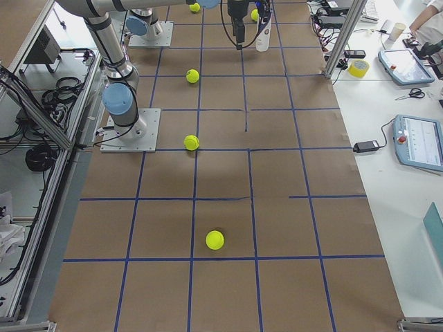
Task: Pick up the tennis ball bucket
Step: 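Lift the can with the left gripper, rotating it upright, then set the can upright on the table and open the left gripper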
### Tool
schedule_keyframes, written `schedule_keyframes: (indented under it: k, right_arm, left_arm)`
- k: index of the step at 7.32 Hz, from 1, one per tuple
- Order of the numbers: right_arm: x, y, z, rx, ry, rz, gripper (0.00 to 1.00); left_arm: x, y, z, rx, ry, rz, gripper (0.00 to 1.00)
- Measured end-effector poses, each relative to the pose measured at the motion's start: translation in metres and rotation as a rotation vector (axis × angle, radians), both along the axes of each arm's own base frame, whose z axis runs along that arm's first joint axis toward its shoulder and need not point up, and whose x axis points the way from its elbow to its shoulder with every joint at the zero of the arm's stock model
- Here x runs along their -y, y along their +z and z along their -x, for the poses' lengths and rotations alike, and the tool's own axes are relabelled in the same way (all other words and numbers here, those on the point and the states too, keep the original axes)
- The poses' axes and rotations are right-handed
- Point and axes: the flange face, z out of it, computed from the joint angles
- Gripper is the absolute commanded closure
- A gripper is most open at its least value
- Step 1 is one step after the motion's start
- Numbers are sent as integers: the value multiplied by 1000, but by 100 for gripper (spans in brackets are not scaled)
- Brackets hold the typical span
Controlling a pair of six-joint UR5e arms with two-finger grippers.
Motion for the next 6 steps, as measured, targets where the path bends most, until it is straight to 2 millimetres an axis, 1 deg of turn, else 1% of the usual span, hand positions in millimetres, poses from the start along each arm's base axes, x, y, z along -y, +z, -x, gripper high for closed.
schedule_keyframes:
  k: [1,2,3,5,6]
  right_arm:
    - [0,0,0,0,0,1,0]
    - [0,0,0,0,0,0,0]
    - [0,0,0,0,0,0,0]
    - [0,0,0,0,0,-1,0]
    - [0,0,0,0,0,-1,0]
  left_arm:
    - [0,-8,8,-6,0,-10,98]
    - [1,-16,14,-23,9,-23,34]
    - [1,-21,19,-29,13,-30,0]
    - [0,-21,23,-14,20,-28,0]
    - [-2,-16,24,-20,38,-20,0]
